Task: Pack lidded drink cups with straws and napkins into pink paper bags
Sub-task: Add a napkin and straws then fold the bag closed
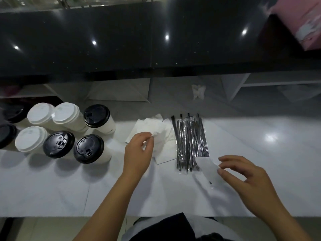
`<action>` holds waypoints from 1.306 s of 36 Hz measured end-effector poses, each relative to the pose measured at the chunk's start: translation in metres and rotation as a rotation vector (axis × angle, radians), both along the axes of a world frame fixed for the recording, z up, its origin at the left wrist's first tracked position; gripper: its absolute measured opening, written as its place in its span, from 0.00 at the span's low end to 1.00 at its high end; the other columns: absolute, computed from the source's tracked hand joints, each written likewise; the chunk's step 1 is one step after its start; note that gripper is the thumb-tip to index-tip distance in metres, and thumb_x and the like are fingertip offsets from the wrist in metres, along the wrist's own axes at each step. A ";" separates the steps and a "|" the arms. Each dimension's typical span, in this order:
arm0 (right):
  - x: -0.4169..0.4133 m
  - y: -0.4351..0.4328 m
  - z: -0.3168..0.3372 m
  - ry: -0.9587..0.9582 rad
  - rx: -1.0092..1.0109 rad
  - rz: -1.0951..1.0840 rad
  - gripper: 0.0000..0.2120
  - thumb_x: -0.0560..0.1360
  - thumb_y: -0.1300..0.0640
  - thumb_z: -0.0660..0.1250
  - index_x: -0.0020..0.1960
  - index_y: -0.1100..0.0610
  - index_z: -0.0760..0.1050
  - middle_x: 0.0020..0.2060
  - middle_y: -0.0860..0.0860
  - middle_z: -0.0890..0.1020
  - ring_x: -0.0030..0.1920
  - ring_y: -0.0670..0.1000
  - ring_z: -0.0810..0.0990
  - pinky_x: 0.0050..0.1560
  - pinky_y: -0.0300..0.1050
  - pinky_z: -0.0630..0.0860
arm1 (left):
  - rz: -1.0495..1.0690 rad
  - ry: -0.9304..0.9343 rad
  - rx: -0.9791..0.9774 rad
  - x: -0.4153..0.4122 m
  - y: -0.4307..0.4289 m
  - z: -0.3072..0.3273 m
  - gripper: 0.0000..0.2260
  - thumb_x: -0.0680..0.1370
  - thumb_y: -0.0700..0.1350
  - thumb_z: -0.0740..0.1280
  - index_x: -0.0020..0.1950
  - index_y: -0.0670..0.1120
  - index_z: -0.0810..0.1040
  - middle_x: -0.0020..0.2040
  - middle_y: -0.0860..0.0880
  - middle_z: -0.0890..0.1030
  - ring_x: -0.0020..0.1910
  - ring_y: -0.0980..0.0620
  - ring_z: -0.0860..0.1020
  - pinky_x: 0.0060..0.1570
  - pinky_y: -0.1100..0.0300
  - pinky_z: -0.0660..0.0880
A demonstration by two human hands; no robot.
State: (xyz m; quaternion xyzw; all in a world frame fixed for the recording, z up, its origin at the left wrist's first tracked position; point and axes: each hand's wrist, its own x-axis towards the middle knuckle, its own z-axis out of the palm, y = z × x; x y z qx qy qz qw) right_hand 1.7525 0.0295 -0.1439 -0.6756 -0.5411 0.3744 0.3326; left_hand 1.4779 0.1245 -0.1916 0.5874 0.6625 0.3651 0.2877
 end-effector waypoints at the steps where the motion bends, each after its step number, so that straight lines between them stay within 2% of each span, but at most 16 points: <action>1: -0.002 0.001 0.002 0.004 0.002 0.001 0.07 0.72 0.60 0.75 0.40 0.48 0.84 0.50 0.37 0.83 0.55 0.40 0.80 0.45 0.41 0.76 | 0.008 -0.018 -0.014 -0.002 -0.001 0.004 0.08 0.80 0.43 0.67 0.56 0.46 0.83 0.53 0.55 0.82 0.54 0.57 0.79 0.54 0.64 0.76; 5: -0.011 0.006 0.011 0.031 0.018 0.021 0.09 0.71 0.60 0.75 0.40 0.45 0.84 0.51 0.40 0.83 0.55 0.43 0.81 0.46 0.43 0.77 | 0.088 -0.173 -0.056 -0.007 -0.002 0.019 0.05 0.80 0.44 0.68 0.52 0.51 0.83 0.47 0.59 0.83 0.47 0.60 0.81 0.43 0.73 0.73; 8: -0.015 0.010 0.019 0.052 0.039 0.059 0.09 0.71 0.59 0.75 0.40 0.44 0.84 0.52 0.39 0.83 0.56 0.44 0.81 0.49 0.43 0.77 | 0.142 -0.389 -0.098 -0.008 -0.003 0.029 0.07 0.78 0.41 0.71 0.48 0.54 0.83 0.43 0.58 0.84 0.43 0.59 0.82 0.41 0.69 0.75; 11: -0.017 0.016 0.026 0.127 0.012 0.124 0.05 0.71 0.58 0.75 0.40 0.48 0.85 0.56 0.39 0.82 0.58 0.43 0.80 0.59 0.50 0.77 | 0.153 -0.590 -0.246 -0.004 -0.003 0.037 0.09 0.77 0.37 0.71 0.52 0.50 0.84 0.47 0.51 0.84 0.43 0.53 0.82 0.39 0.60 0.77; 12: -0.018 0.018 0.029 0.172 -0.015 0.158 0.01 0.71 0.56 0.76 0.40 0.50 0.85 0.58 0.39 0.82 0.60 0.43 0.79 0.63 0.55 0.74 | 0.128 -0.644 -0.296 0.000 -0.004 0.040 0.11 0.76 0.36 0.70 0.53 0.50 0.84 0.47 0.49 0.84 0.43 0.52 0.82 0.39 0.58 0.77; 14: -0.016 0.021 0.036 0.298 -0.033 0.244 0.09 0.69 0.50 0.77 0.41 0.55 0.85 0.63 0.42 0.80 0.64 0.46 0.78 0.67 0.62 0.69 | 0.058 -0.731 -0.378 0.008 -0.005 0.045 0.12 0.76 0.33 0.69 0.53 0.48 0.84 0.47 0.46 0.83 0.43 0.50 0.82 0.39 0.57 0.78; 17: -0.014 0.025 0.050 0.597 -0.064 0.373 0.09 0.65 0.52 0.79 0.38 0.58 0.84 0.69 0.48 0.76 0.71 0.51 0.73 0.70 0.60 0.64 | -0.079 -0.878 -0.462 0.024 -0.011 0.057 0.12 0.76 0.32 0.67 0.54 0.45 0.83 0.45 0.45 0.83 0.42 0.49 0.82 0.38 0.58 0.79; 21: -0.016 0.035 0.053 0.880 -0.115 0.205 0.15 0.58 0.49 0.84 0.35 0.56 0.83 0.70 0.50 0.76 0.71 0.50 0.73 0.68 0.52 0.70 | -0.190 -1.079 -0.528 0.044 -0.019 0.070 0.12 0.76 0.32 0.68 0.57 0.44 0.81 0.43 0.46 0.82 0.41 0.50 0.82 0.39 0.58 0.78; 24: -0.015 0.042 0.043 0.972 -0.199 -0.013 0.20 0.57 0.52 0.84 0.42 0.61 0.82 0.65 0.51 0.80 0.66 0.51 0.78 0.60 0.46 0.79 | -0.187 -1.221 -0.565 0.055 -0.020 0.069 0.13 0.72 0.35 0.71 0.55 0.47 0.83 0.45 0.46 0.80 0.41 0.50 0.80 0.40 0.55 0.75; 26: -0.013 0.045 0.036 0.983 -0.258 -0.110 0.25 0.55 0.53 0.85 0.46 0.64 0.81 0.57 0.54 0.84 0.55 0.53 0.84 0.45 0.42 0.82 | -0.152 -1.273 -0.617 0.060 -0.021 0.066 0.13 0.72 0.36 0.72 0.53 0.48 0.82 0.46 0.47 0.80 0.40 0.50 0.79 0.39 0.55 0.76; 27: -0.011 0.045 0.032 0.963 -0.281 -0.133 0.27 0.54 0.52 0.85 0.47 0.63 0.81 0.52 0.56 0.84 0.50 0.54 0.84 0.41 0.43 0.81 | -0.144 -1.290 -0.642 0.062 -0.021 0.064 0.12 0.73 0.36 0.72 0.53 0.48 0.82 0.46 0.46 0.81 0.39 0.50 0.80 0.39 0.55 0.78; 30: -0.008 0.047 0.026 0.892 -0.336 -0.175 0.21 0.59 0.56 0.80 0.48 0.63 0.81 0.46 0.58 0.84 0.46 0.56 0.82 0.44 0.49 0.80 | -0.115 -1.347 -0.679 0.066 -0.025 0.061 0.11 0.73 0.38 0.68 0.54 0.48 0.81 0.49 0.45 0.83 0.42 0.49 0.82 0.43 0.52 0.81; 36: -0.008 0.051 0.025 0.790 -0.345 -0.285 0.02 0.69 0.65 0.72 0.42 0.60 0.81 0.38 0.54 0.84 0.37 0.50 0.81 0.39 0.45 0.77 | -0.101 -1.335 -0.696 0.066 -0.027 0.052 0.13 0.76 0.42 0.67 0.58 0.44 0.83 0.57 0.42 0.82 0.51 0.45 0.82 0.49 0.47 0.82; 39: -0.010 0.051 0.022 0.710 -0.306 -0.318 0.03 0.72 0.66 0.71 0.42 0.60 0.81 0.37 0.52 0.84 0.38 0.51 0.80 0.38 0.44 0.75 | -0.118 -1.254 -0.699 0.065 -0.029 0.050 0.14 0.77 0.47 0.69 0.61 0.44 0.81 0.57 0.43 0.83 0.53 0.45 0.82 0.49 0.47 0.81; 43: -0.013 0.049 0.022 0.589 -0.234 -0.297 0.05 0.73 0.66 0.71 0.47 0.59 0.81 0.36 0.52 0.85 0.36 0.49 0.81 0.40 0.47 0.74 | -0.100 -0.955 -0.623 0.069 -0.036 0.045 0.13 0.75 0.34 0.70 0.59 0.43 0.80 0.56 0.44 0.85 0.52 0.45 0.83 0.45 0.52 0.81; 47: -0.011 0.050 0.029 0.543 -0.248 -0.205 0.18 0.73 0.65 0.72 0.58 0.48 0.77 0.41 0.56 0.87 0.38 0.52 0.86 0.36 0.41 0.78 | -0.065 -0.824 -0.553 0.070 -0.039 0.043 0.12 0.76 0.31 0.69 0.56 0.43 0.81 0.51 0.45 0.86 0.48 0.45 0.84 0.41 0.54 0.81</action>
